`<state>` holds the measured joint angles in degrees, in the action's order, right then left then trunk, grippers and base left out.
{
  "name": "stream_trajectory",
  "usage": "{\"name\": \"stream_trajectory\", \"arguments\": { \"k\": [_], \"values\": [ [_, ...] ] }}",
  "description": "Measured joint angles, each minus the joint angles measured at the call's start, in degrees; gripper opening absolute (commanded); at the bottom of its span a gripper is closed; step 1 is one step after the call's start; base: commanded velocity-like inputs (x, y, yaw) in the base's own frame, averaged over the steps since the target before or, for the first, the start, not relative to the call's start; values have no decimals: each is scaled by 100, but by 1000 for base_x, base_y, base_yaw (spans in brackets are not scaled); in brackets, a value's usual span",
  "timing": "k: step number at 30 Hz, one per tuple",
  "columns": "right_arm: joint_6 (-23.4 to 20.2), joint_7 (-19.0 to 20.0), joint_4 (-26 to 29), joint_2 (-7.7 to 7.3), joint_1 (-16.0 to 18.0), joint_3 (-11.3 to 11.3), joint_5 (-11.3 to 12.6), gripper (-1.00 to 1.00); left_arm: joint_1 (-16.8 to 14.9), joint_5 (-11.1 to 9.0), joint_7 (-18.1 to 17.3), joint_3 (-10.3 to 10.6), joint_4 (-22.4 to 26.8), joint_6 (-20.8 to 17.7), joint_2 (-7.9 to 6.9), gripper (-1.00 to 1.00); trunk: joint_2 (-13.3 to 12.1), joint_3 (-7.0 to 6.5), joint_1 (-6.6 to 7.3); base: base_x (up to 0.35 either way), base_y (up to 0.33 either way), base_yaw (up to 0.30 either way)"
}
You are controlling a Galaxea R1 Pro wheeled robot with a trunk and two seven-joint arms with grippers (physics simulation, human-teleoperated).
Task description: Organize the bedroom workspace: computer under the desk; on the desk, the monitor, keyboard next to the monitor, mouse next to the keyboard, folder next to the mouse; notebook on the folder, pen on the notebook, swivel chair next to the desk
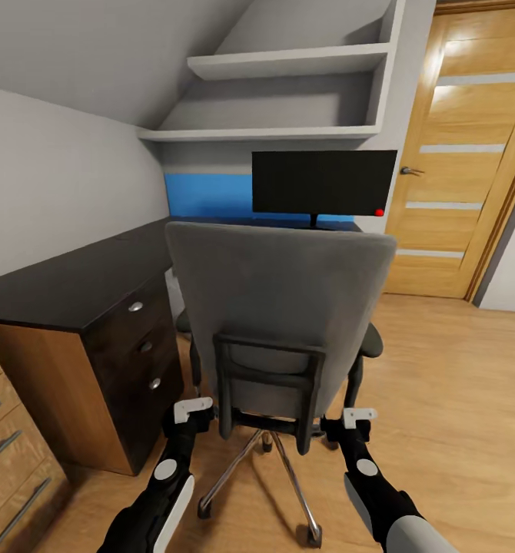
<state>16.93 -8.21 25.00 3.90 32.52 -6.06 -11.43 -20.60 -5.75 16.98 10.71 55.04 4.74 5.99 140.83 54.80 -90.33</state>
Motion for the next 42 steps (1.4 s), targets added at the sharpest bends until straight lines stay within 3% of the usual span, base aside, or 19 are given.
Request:
{"name": "stream_trajectory", "arguments": {
  "k": [2,13,34,42],
  "values": [
    [-1,3,-17,-2,-6,6,21,100,-1,12,-6,-61,3,-2,0,100,0,2,-1,334,0,0],
    [3,1,-14,-3,-3,-14,34,100,-1,9,-13,58,2,-2,0,100,-1,1,-4,131,0,0],
    [-5,14,-16,-1,-4,19,14,100,-1,10,-34,68,1,-2,-6,100,-1,1,-7,-261,0,0],
    [50,-15,-16,19,-4,22,13,100,-1,10,-37,70,2,-2,-4,100,-1,0,-5,-83,0,0]
  ]
}}
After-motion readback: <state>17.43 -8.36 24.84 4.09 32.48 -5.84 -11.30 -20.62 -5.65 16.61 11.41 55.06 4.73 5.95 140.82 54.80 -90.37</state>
